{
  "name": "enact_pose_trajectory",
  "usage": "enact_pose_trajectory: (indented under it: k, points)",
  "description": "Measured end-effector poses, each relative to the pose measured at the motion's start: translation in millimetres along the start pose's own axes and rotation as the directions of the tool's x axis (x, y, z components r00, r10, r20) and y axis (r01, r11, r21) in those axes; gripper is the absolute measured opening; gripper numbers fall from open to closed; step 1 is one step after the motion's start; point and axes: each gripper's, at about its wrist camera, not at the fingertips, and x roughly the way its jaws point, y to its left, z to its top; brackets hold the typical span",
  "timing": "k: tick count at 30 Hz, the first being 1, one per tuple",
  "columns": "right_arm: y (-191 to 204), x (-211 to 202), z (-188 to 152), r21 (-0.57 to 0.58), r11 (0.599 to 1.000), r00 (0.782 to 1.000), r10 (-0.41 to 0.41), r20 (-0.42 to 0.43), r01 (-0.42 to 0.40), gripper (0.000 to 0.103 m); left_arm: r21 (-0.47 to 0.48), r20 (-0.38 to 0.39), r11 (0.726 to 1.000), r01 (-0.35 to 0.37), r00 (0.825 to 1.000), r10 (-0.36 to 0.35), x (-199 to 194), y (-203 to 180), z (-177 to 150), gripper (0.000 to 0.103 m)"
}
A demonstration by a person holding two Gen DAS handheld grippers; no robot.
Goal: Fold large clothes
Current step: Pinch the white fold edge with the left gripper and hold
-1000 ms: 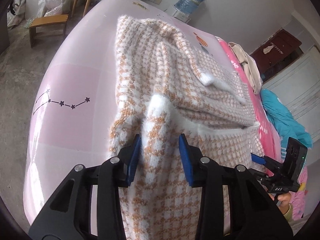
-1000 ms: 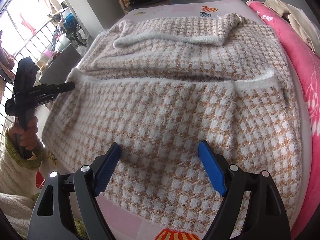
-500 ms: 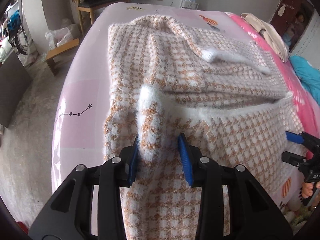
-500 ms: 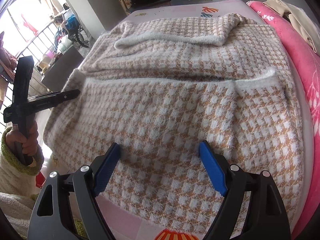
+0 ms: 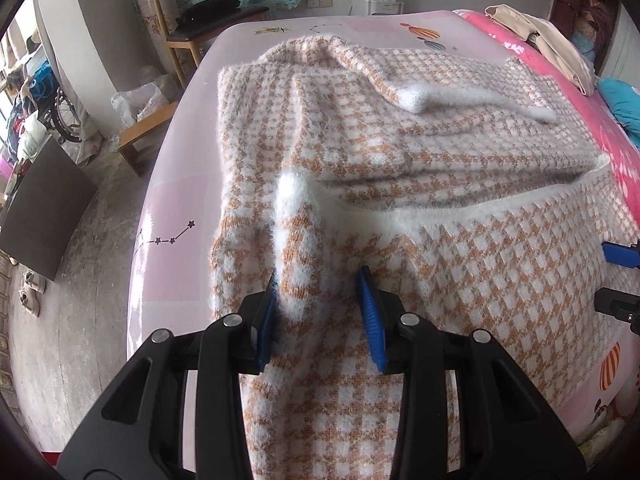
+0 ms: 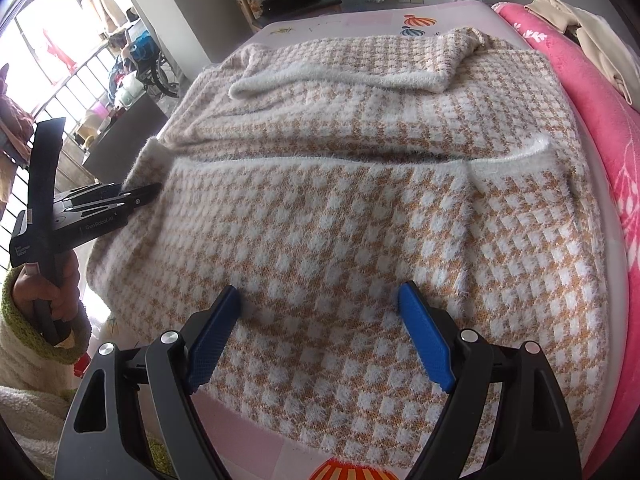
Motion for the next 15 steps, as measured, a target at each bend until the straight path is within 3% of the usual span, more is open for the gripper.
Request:
enact_pose_trajectory:
  k: [15]
  points:
    - [-0.7, 0.2, 0.1, -0.001, 1.000, 1.000, 0.000, 0.002, 0.000, 0.080, -0.002, 0.000, 1.000, 0.002, 1.000, -0.002, 0.4, -1.3, -0.2, 0.036]
